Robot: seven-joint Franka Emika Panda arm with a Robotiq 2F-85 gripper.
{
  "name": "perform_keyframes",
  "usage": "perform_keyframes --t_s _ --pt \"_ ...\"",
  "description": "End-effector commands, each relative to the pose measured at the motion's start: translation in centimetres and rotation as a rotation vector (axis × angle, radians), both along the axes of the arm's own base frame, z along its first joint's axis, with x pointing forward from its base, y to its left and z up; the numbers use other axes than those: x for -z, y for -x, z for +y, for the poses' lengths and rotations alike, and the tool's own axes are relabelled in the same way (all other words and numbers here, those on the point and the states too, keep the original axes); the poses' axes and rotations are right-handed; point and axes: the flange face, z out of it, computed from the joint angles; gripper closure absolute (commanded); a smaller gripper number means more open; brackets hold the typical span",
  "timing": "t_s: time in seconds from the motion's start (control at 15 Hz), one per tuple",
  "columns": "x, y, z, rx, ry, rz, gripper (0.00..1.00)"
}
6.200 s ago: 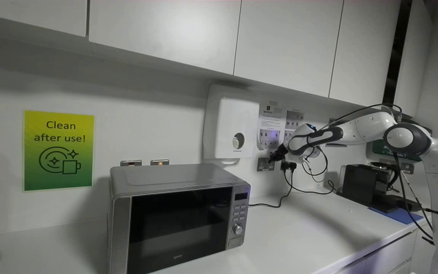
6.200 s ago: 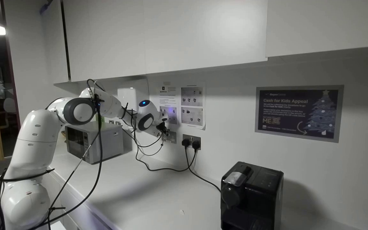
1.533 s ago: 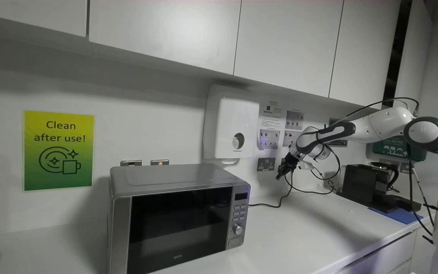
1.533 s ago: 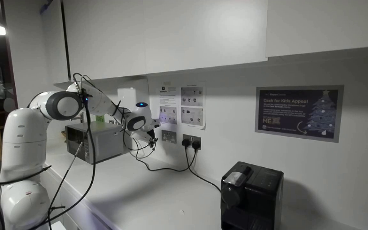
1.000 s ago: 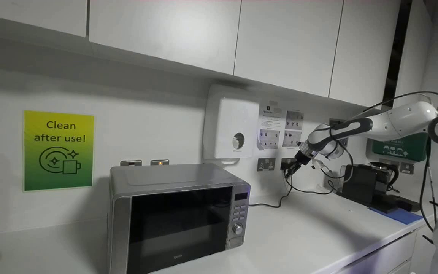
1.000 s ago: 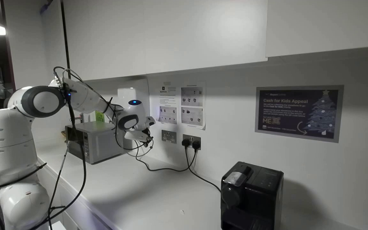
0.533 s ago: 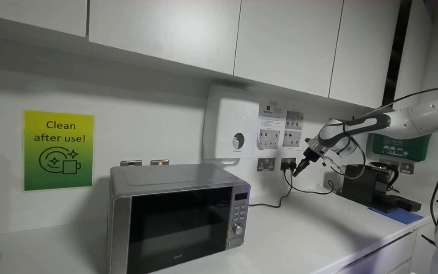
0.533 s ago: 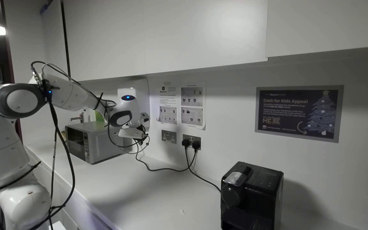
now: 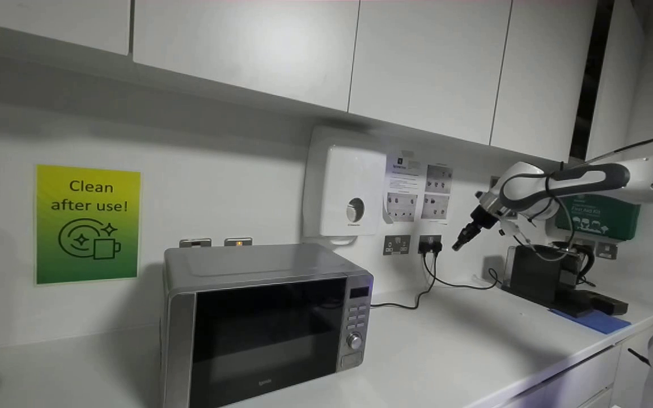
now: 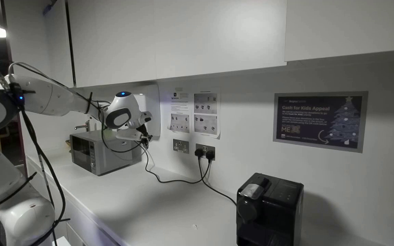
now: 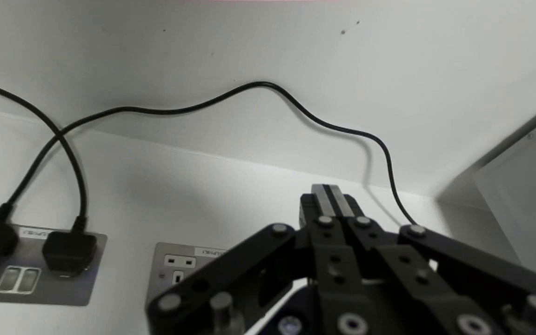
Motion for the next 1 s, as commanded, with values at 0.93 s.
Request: perform_keyframes --t_s 0.93 --pt "-5.4 7.4 -0.4 0.366 -0.1 0.148 1.0"
